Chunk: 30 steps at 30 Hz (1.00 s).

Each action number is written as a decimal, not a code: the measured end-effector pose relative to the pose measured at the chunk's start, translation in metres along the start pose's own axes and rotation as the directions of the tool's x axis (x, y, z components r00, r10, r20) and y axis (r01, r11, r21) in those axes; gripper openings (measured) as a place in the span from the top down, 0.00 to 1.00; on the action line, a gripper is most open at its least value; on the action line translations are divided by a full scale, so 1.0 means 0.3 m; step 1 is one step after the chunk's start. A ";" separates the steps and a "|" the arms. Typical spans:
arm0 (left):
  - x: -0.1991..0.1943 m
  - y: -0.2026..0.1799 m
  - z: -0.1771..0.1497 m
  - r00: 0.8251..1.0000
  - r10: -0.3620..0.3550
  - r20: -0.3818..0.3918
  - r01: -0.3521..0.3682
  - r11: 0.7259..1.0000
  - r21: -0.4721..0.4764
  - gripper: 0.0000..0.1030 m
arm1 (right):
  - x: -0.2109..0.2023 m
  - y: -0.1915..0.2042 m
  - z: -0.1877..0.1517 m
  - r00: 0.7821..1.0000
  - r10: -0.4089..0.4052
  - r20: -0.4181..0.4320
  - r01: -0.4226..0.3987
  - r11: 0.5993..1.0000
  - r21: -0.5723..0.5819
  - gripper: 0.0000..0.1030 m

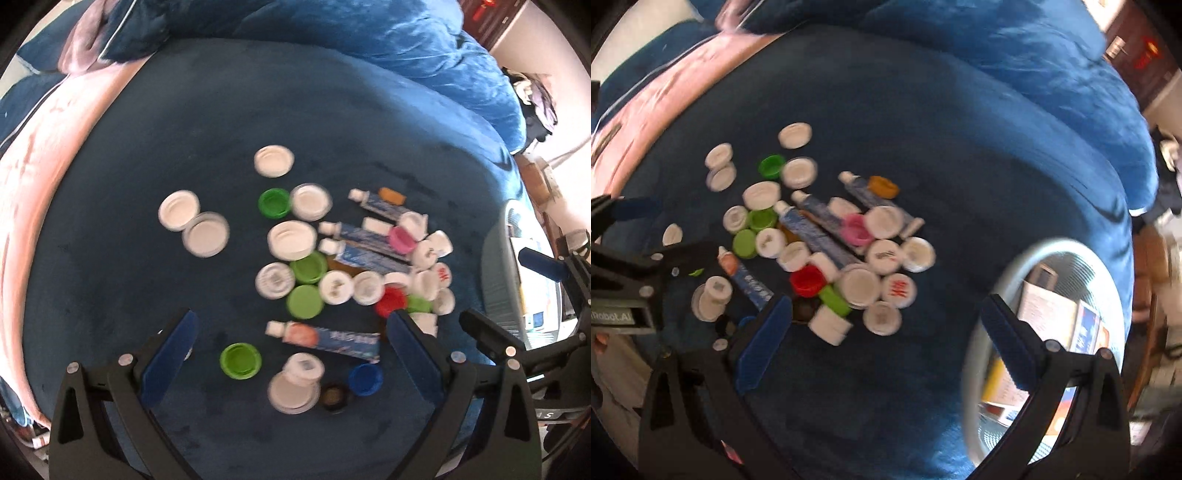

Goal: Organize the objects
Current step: 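Move both open tools back to the cap pile, then grasp blue ointment tube with right tool while left tool grasps green cap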

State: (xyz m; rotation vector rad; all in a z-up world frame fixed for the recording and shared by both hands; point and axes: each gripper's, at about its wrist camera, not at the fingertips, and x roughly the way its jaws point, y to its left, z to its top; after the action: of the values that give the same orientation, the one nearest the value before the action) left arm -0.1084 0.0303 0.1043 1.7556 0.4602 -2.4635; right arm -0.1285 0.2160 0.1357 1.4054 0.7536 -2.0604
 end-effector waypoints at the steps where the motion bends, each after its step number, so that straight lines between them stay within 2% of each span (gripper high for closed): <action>1: 0.003 0.014 -0.004 1.000 0.002 -0.002 -0.002 1.000 -0.007 0.01 | 0.007 0.017 0.010 1.000 0.010 -0.004 -0.010 1.000 -0.011 0.00; 5: 0.015 0.099 -0.033 1.000 0.018 -0.005 -0.018 0.998 -0.059 0.01 | 0.048 0.094 0.046 0.994 0.108 -0.032 -0.109 0.993 -0.040 0.00; 9: 0.044 0.192 -0.077 0.999 0.032 -0.029 -0.035 0.992 -0.117 0.01 | 0.128 0.196 0.061 0.978 0.181 -0.104 -0.188 0.980 -0.068 0.03; 11: 0.055 0.231 -0.096 0.999 0.037 -0.038 -0.042 0.989 -0.143 0.01 | 0.163 0.255 0.062 0.968 0.215 -0.128 -0.228 0.969 -0.098 0.15; 12: 0.057 0.244 -0.103 0.998 0.037 -0.040 -0.043 0.987 -0.152 0.01 | 0.177 0.274 0.063 0.964 0.224 -0.142 -0.240 0.964 -0.110 0.30; 13: 0.060 0.259 -0.111 0.998 0.037 -0.043 -0.044 0.986 -0.164 0.01 | 0.194 0.294 0.063 0.959 0.231 -0.162 -0.251 0.961 -0.119 0.40; 15: 0.065 0.283 -0.122 0.998 0.037 -0.046 -0.044 0.982 -0.181 0.01 | 0.231 0.327 0.061 0.952 0.225 -0.207 -0.257 0.956 -0.144 0.44; 18: 0.069 0.307 -0.135 0.998 0.036 -0.053 -0.046 0.978 -0.202 0.01 | 0.265 0.352 0.061 0.956 0.183 -0.228 -0.226 0.958 -0.179 0.53; 24: 0.083 0.277 -0.147 0.998 0.011 -0.062 -0.022 0.983 -0.180 0.01 | 0.341 0.410 0.044 0.952 0.150 -0.266 -0.209 0.955 -0.211 0.52; 26: 0.084 0.263 -0.153 0.998 0.002 -0.061 -0.012 0.986 -0.167 0.01 | 0.338 0.404 0.048 0.949 0.172 -0.266 -0.226 0.956 -0.189 0.61; 28: 0.088 0.258 -0.161 0.998 -0.008 -0.063 -0.002 0.986 -0.165 0.01 | 0.321 0.380 0.054 0.939 0.222 -0.264 -0.266 0.953 -0.147 0.77; 30: 0.093 0.255 -0.166 0.998 -0.026 -0.064 0.015 0.985 -0.174 0.02 | 0.307 0.355 0.057 0.933 0.251 -0.258 -0.285 0.953 -0.104 0.80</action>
State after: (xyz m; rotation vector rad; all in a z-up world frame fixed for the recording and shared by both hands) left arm -0.0542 -0.0253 0.0486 1.7740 0.6798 -2.3043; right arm -0.0950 0.1186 0.0384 1.5996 0.7399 -1.6156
